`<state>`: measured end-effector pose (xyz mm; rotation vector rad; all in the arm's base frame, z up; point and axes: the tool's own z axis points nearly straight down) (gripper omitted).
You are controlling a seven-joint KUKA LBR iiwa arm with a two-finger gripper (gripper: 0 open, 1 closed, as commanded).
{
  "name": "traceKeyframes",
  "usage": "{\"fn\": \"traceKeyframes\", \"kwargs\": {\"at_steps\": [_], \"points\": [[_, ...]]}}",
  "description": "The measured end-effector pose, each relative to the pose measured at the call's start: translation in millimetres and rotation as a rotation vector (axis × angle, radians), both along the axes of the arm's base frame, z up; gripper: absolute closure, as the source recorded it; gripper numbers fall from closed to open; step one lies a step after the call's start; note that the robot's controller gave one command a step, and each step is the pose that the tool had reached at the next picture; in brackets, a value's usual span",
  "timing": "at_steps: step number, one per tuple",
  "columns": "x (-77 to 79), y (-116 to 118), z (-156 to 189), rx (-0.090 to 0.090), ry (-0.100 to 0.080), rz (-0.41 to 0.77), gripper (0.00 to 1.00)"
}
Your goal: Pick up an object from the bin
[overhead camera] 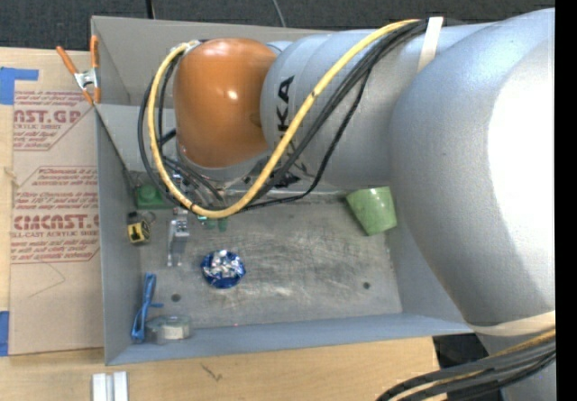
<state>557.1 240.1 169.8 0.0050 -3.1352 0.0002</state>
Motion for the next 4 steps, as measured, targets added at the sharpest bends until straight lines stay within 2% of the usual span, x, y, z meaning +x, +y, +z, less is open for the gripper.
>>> {"fn": "traceKeyframes", "kwargs": {"at_steps": [1,2,3,4], "points": [[-44.4,-34,-30,0.001,-0.003,0.376,0.0],[-40.9,-127,-99,0.008,-0.015,0.405,0.0],[-44.3,-102,-97,0.001,-0.014,0.382,0.0],[-44.0,-102,-96,0.002,-0.013,0.381,1.0]]}}
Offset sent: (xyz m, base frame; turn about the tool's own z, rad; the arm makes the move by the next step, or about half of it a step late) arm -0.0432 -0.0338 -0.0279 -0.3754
